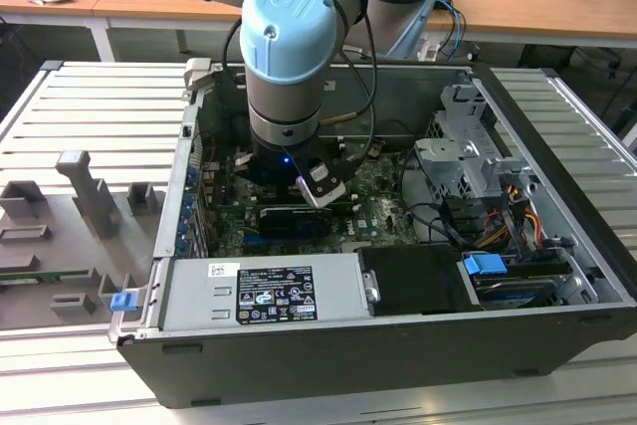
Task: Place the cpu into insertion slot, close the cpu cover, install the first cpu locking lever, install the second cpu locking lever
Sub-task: 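Install the second cpu locking lever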
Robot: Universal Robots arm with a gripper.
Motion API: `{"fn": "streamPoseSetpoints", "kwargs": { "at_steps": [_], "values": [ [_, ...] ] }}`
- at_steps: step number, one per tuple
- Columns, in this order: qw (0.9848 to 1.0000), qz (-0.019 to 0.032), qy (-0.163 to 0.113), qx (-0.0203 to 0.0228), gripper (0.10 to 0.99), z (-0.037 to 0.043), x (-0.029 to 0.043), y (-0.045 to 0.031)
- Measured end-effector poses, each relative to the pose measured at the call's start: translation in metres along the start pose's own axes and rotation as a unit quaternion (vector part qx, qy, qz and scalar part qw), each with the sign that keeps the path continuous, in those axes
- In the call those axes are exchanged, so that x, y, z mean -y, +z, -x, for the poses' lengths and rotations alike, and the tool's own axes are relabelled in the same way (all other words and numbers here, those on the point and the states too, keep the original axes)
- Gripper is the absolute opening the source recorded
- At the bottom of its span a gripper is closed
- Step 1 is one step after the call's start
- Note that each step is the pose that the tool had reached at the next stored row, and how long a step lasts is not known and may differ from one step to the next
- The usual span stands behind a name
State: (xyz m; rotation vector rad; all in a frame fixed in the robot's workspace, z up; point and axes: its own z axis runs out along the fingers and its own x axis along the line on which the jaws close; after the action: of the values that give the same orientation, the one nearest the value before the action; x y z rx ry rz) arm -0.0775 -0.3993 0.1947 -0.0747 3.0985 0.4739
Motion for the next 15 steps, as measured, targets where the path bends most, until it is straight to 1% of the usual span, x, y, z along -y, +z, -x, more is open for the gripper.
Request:
{"fn": "streamPoseSetpoints", "kwargs": {
  "at_steps": [15],
  "values": [
    [1.0, -0.0001, 0.0, -0.0002, 0.106, 0.0002, -0.0035, -0.0115]
  ]
}}
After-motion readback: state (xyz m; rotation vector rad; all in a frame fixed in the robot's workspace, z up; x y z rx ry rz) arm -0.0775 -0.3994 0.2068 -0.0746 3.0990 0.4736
